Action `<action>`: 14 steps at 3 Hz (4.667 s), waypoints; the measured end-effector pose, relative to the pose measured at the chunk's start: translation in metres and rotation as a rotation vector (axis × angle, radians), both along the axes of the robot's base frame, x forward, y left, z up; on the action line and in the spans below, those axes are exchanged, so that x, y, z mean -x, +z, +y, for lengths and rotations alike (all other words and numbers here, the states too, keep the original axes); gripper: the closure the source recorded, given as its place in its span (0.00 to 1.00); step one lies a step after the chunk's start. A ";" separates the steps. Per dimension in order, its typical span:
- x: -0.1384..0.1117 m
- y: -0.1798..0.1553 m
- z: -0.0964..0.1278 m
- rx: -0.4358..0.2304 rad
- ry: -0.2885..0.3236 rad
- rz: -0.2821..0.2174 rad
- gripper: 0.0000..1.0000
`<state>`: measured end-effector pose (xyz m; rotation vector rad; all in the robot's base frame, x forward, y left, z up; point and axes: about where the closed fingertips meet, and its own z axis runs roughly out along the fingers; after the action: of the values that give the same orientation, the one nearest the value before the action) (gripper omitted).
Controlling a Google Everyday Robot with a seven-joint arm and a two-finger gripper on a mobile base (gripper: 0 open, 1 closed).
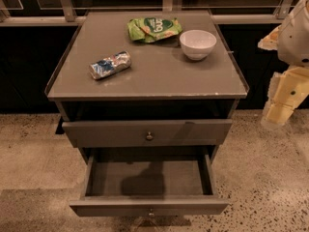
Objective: Place redbull can into middle drawer
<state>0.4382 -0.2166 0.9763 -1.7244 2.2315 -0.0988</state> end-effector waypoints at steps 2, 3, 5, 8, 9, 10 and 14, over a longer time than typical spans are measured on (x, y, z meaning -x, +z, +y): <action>-0.011 0.001 0.003 -0.014 0.017 -0.018 0.00; -0.049 -0.005 0.025 -0.035 0.087 -0.022 0.00; -0.060 -0.008 0.029 -0.083 0.121 -0.054 0.00; -0.185 -0.040 0.114 -0.333 0.374 -0.078 0.00; -0.215 -0.039 0.152 -0.363 0.441 -0.073 0.00; -0.220 -0.033 0.157 -0.369 0.448 -0.090 0.00; -0.276 -0.068 0.231 -0.584 0.599 -0.082 0.00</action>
Offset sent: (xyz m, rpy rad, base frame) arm 0.0241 0.0052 -0.0040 0.0300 -0.0177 0.0395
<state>0.7140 0.0140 0.9081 -1.8879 1.3957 0.5474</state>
